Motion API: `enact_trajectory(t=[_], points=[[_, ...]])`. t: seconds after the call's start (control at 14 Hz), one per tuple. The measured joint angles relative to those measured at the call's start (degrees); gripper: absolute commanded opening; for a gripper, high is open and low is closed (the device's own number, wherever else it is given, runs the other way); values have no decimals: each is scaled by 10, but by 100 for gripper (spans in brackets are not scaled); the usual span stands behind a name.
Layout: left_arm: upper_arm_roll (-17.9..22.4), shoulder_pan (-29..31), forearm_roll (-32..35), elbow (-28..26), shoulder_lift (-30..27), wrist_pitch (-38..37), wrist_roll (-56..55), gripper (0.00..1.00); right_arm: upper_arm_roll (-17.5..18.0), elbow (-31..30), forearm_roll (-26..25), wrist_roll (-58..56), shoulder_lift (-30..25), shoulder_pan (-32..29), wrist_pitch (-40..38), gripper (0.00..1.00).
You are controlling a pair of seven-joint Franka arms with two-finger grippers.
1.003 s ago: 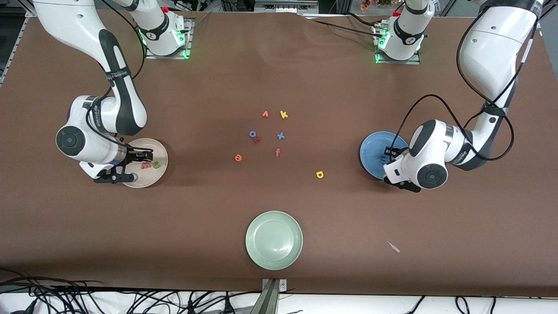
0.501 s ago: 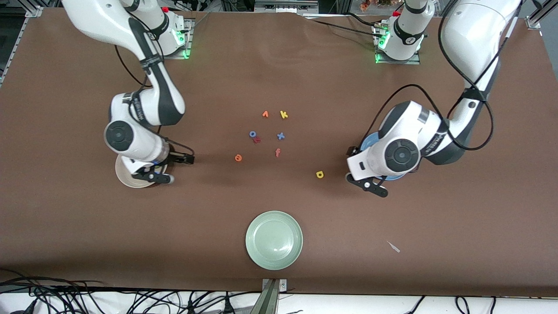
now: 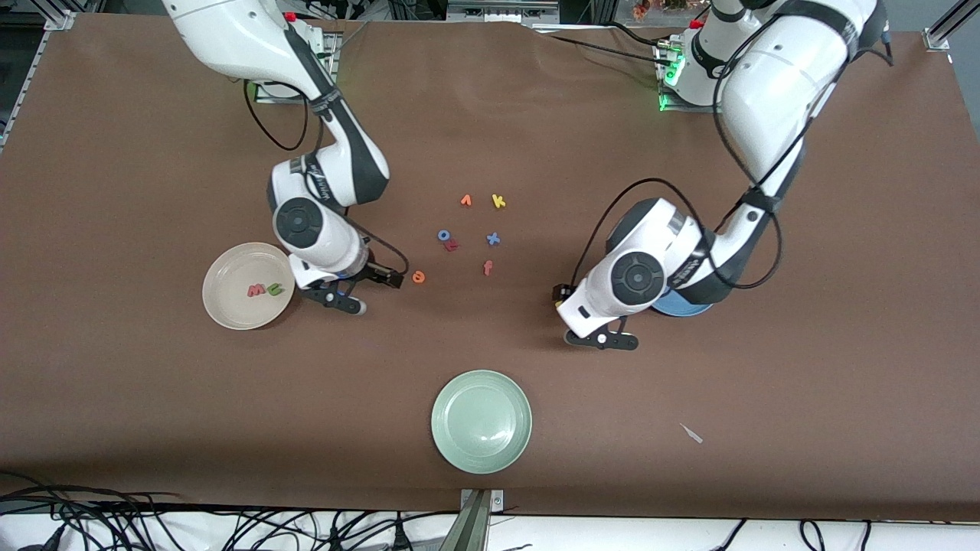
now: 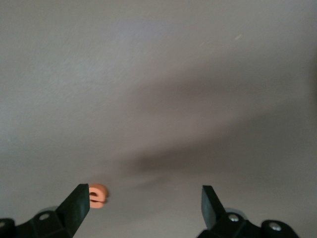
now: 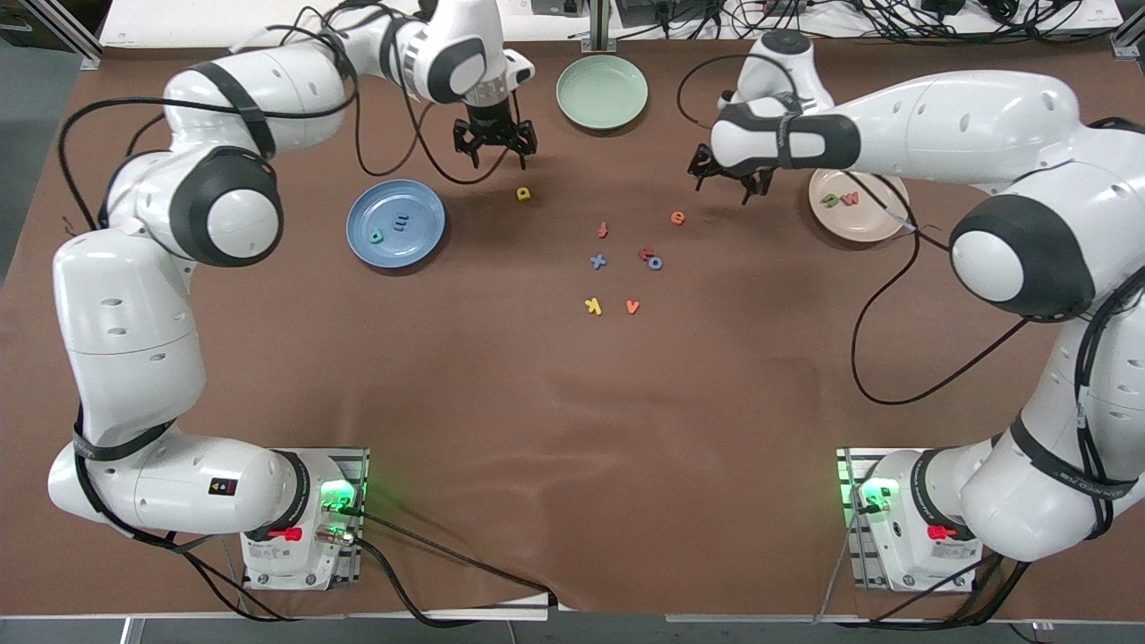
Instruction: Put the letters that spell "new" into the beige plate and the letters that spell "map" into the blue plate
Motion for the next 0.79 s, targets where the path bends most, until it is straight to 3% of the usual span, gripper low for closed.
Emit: enact_trajectory(t=[0.29,0.57,0.79], points=[[50,-67,0,-1,19,39,-85,83,0,11,0,61,27,35,26,100],[61,-71,0,-13,26,84,-104,74,1,18,0,87,46,51,48,99],[65,-69,0,-14,30,88,-106,70,1,19,0,97,55,53,58,86]])
